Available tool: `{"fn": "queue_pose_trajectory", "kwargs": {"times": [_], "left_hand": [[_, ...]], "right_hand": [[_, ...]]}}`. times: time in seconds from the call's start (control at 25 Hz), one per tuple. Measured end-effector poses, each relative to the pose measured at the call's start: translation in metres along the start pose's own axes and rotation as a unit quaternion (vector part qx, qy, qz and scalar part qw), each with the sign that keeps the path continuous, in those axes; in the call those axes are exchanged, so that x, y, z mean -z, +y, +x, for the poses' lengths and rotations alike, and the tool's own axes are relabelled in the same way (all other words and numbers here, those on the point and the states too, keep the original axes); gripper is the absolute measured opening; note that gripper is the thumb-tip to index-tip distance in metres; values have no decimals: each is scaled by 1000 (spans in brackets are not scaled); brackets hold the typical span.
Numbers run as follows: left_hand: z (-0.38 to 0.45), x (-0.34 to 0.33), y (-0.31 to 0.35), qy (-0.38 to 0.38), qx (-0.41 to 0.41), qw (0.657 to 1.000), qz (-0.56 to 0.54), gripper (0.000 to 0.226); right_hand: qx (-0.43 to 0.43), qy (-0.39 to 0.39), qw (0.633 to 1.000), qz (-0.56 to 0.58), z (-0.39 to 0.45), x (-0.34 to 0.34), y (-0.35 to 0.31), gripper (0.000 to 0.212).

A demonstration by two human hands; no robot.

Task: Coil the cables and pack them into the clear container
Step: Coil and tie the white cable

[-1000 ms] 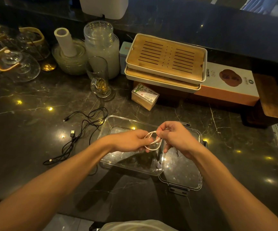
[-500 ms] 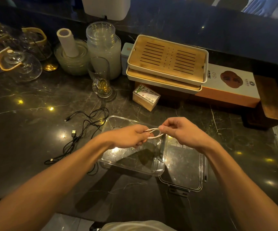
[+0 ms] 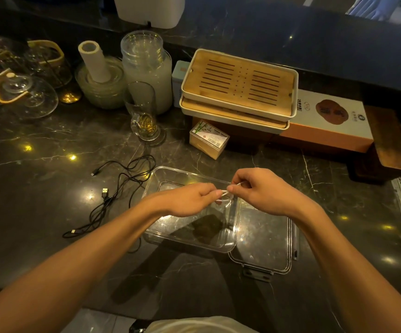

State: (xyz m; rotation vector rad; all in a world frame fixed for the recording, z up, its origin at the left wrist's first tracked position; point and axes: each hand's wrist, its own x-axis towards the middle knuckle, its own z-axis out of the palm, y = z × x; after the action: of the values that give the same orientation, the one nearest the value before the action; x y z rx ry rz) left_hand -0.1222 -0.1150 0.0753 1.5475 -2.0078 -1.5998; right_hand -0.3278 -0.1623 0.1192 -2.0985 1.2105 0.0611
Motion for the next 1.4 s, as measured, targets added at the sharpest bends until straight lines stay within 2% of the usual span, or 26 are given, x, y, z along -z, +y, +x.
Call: {"fn": "queue_pose_trajectory", "kwargs": {"times": [0.16,0.28,0.44,0.52,0.6,0.76,0.88,1.0,1.08,1.2,1.32,1.4], "left_hand": [[-1,2,-1,-5,-20,1000,11,33],[-4,4,1,-16,-38,999,-7,33],[-7,9,11,-18,-77,997,14,32],[-9,9,15,-8,-93,996,-10,24],[-10,8,16,5,-112,991,-70,21],[-6,11,12,66,-116,974,-184,18],[-3,11,7,76,-116,964,-226,17],[-2,5,11,73,-113,963,-232,20],[-2,3,19,52,-124,962,-238,20],[2,3,24,74,-130,955,-257,20],[7,5,16,177,-93,952,-234,19],[9,4,10,242,-60,947,-202,18]], "right_hand": [[34,-3,999,-13,0,7,-7,10],[68,11,998,10,3,15,-7,9],[107,-7,993,53,10,26,-8,4],[119,-14,990,71,17,30,-8,4],[103,-29,982,156,23,30,-3,9],[16,-27,912,408,25,6,12,25],[-40,-39,826,561,23,-25,17,25],[-49,-59,750,657,24,-38,21,22],[-39,-52,727,684,25,-37,20,20],[-32,-17,726,687,28,-34,13,21],[-51,28,733,678,29,-42,6,16],[-74,41,766,637,27,-48,1,14]]}}
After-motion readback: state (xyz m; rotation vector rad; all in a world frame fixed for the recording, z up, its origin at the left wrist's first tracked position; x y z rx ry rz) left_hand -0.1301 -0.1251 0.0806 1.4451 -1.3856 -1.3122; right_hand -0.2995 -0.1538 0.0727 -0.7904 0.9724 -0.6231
